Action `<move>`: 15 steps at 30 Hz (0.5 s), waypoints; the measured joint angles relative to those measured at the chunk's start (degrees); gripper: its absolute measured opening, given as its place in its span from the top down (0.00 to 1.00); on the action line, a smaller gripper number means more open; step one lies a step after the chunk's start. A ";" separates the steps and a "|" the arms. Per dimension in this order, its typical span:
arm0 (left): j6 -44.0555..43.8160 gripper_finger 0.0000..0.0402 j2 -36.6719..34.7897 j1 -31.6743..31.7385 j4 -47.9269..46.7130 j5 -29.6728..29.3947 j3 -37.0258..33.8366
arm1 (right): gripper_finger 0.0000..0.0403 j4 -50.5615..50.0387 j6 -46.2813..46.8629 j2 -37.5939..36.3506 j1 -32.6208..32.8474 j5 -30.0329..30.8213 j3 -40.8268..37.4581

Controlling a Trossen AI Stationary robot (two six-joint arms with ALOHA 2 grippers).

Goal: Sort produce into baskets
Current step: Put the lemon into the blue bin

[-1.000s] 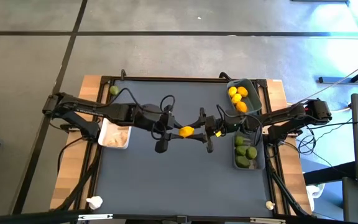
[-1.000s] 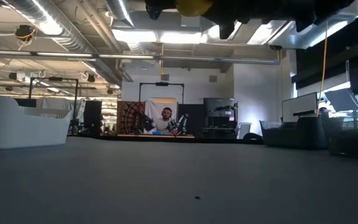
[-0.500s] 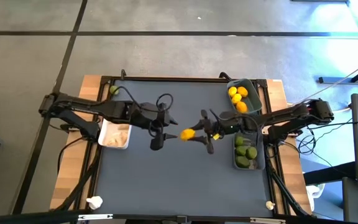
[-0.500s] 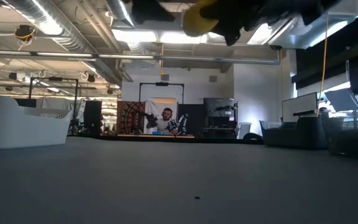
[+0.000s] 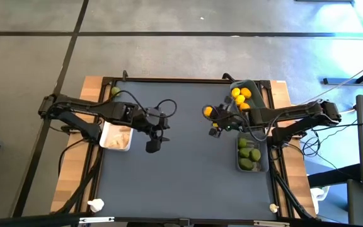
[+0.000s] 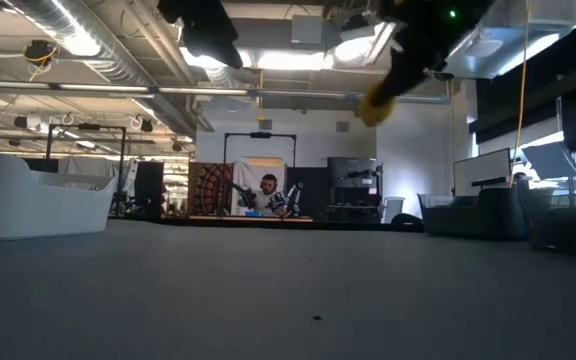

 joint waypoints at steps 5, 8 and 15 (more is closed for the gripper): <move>1.49 0.35 0.00 -0.01 -0.01 -0.01 0.00 | 0.61 -10.45 5.92 -0.01 -4.20 3.14 0.16; 1.71 0.35 0.00 0.00 -0.01 -0.01 0.00 | 0.61 -16.25 8.94 -0.02 -8.59 3.19 0.16; 1.51 0.35 0.00 0.00 -0.01 0.00 0.00 | 0.61 -24.74 12.71 -0.01 -21.35 -0.01 0.16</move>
